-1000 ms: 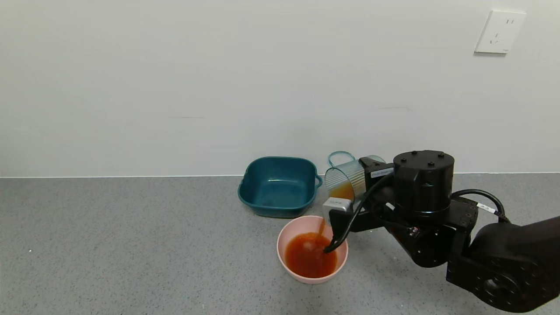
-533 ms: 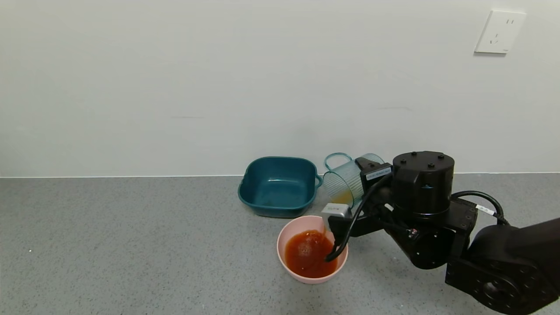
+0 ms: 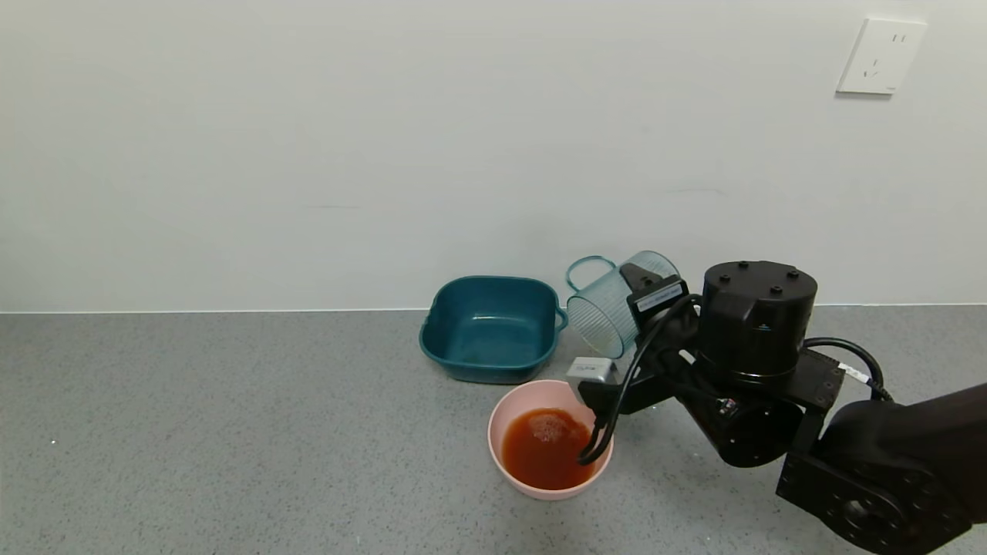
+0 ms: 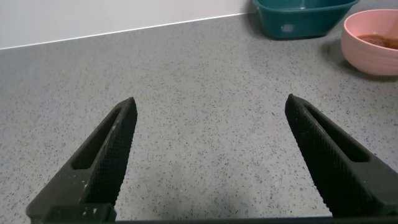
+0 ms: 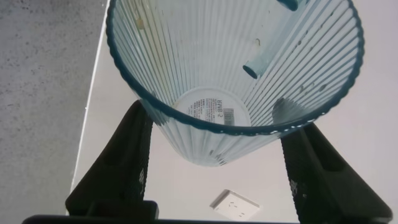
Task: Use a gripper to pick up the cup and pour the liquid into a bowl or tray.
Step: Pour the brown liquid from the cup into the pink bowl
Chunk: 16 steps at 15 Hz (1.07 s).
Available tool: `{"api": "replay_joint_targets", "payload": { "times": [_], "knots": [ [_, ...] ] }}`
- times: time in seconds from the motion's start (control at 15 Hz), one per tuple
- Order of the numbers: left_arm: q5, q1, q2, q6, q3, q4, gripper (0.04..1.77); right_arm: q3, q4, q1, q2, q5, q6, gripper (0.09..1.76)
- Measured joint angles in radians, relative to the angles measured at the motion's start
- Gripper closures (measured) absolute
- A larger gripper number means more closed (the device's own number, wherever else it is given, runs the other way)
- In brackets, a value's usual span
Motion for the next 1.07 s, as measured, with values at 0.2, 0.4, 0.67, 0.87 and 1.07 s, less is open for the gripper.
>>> {"api": "replay_joint_targets", "payload": {
  "times": [0.2,0.4,0.67,0.87,1.07],
  "knots": [
    [0.0,0.0,0.0,0.0,0.0,0.0,0.09,0.001,-0.079,0.0,0.018,0.0,-0.098,0.57],
    [0.0,0.0,0.0,0.0,0.0,0.0,0.09,0.002,-0.206,0.002,0.05,0.008,-0.159,0.57],
    [0.0,0.0,0.0,0.0,0.0,0.0,0.09,0.003,-0.229,0.016,0.077,0.013,-0.167,0.57],
    [0.0,0.0,0.0,0.0,0.0,0.0,0.09,0.002,-0.229,0.027,0.078,0.016,-0.165,0.57],
    [0.0,0.0,0.0,0.0,0.0,0.0,0.09,0.005,-0.229,0.039,0.077,0.014,-0.161,0.57]
  ]
}}
